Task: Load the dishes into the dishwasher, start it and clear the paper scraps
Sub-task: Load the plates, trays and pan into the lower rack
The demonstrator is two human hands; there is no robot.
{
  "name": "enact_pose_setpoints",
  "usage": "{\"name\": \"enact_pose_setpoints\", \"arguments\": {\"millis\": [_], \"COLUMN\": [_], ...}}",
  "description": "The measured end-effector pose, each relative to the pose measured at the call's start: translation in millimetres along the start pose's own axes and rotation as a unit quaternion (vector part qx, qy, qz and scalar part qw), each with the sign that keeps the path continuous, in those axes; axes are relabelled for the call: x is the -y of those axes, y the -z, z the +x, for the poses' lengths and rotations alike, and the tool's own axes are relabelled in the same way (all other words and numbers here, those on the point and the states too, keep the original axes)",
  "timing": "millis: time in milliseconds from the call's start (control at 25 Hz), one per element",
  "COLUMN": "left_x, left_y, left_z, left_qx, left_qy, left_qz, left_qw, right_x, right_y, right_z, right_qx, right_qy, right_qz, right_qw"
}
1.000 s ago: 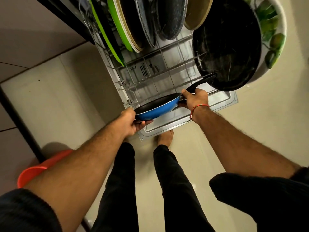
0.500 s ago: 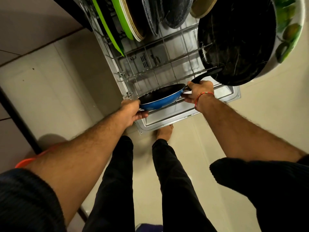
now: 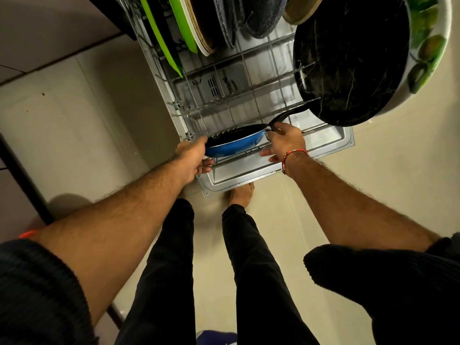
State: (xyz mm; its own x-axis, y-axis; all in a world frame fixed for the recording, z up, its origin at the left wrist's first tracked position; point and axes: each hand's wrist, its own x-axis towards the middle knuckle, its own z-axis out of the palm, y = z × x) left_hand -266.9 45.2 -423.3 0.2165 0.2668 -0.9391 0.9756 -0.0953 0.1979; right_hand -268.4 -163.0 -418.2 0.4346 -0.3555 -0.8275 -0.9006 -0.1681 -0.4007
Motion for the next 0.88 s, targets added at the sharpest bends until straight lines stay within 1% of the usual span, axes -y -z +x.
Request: {"name": "enact_pose_setpoints", "arguments": {"millis": [80,160,280,360,520,600,760,880], "left_x": [0.7,-0.2,-6.7,-10.6,-14.7,-16.2,-18.8,-18.0], "left_y": [3.3,9.6,22.3,34.2,69.2,86.2,135.2,175.4], "left_z": [1.8,0.2,-15.1,-35.6,-93.6,-129.3,-210.4,-260.4], "left_qx": [-0.05,-0.084,-0.104,-0.095,-0.065,-0.066,-0.092,-0.135], "left_qy": [-0.025,-0.056,-0.111,-0.135,-0.189,-0.222,-0.277,-0.313], "left_qz": [0.036,0.07,0.134,0.141,0.104,0.078,0.023,-0.012], "left_qw": [0.998,0.992,0.979,0.976,0.974,0.97,0.956,0.94], "right_x": [-1.1,1.9,9.9,19.3,54.5,75.7,123.8,156.4], "right_y": [-2.3,-4.9,-5.3,-5.3,-5.6,-4.9,-1.1,-8.3], "right_z": [-2.8,-10.0,-25.1,-42.0,-97.1,-135.2,-231.4,-295.6], "right_qx": [-0.014,-0.014,-0.002,0.017,0.065,0.086,0.149,0.205], "right_qy": [0.035,0.064,0.066,0.061,0.085,0.104,0.16,0.212], "right_qz": [-0.022,-0.027,-0.014,0.0,0.027,0.036,0.056,0.052], "right_qw": [0.999,0.998,0.998,0.998,0.994,0.99,0.974,0.954]}}
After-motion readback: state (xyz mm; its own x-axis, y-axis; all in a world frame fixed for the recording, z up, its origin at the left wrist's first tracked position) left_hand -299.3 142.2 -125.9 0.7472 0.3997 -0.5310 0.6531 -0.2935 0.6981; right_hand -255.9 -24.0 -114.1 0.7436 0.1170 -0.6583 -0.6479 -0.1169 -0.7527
